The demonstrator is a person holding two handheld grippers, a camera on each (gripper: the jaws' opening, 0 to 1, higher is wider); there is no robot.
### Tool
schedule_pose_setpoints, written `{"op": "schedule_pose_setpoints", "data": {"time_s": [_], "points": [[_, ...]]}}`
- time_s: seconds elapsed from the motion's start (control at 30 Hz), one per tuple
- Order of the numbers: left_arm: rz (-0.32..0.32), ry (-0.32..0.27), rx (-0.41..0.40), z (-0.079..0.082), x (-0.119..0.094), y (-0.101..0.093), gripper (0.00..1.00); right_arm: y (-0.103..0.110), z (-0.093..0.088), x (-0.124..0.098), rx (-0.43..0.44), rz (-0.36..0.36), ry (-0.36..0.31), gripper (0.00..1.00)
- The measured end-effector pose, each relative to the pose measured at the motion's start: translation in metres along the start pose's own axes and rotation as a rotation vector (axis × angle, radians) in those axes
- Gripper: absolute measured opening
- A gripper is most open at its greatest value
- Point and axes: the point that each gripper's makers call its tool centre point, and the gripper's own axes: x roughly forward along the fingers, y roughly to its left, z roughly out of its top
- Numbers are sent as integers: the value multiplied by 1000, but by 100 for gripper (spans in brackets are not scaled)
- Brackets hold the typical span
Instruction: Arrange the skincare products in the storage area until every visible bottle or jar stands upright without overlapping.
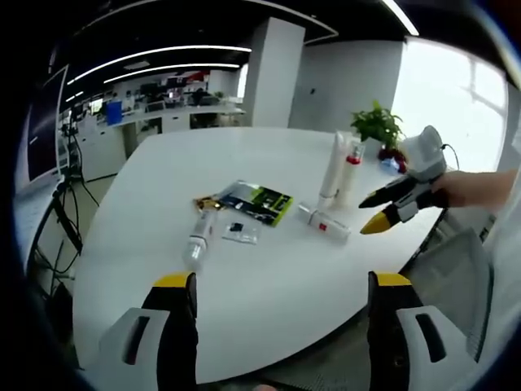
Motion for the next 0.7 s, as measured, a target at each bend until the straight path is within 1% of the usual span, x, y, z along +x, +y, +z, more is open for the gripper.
{"op": "schedule_pose_setpoints", "data": {"time_s": [0.17,0.33,0.5,0.57,0.7], "points": [[2,1,-9,0,0,2,84,-4,10,19,-25,6,17,55],[8,-3,-21,0,0,4,83,-8,16,37,-36,-1,37,54],[14,-8,-31,1,0,5,83,-7,20,47,-72,15,54,51],[17,-8,-32,1,0,6,83,-9,19,53,-80,16,70,50],[18,-8,-33,1,0,6,82,-12,15,61,-96,18,128,44]]}}
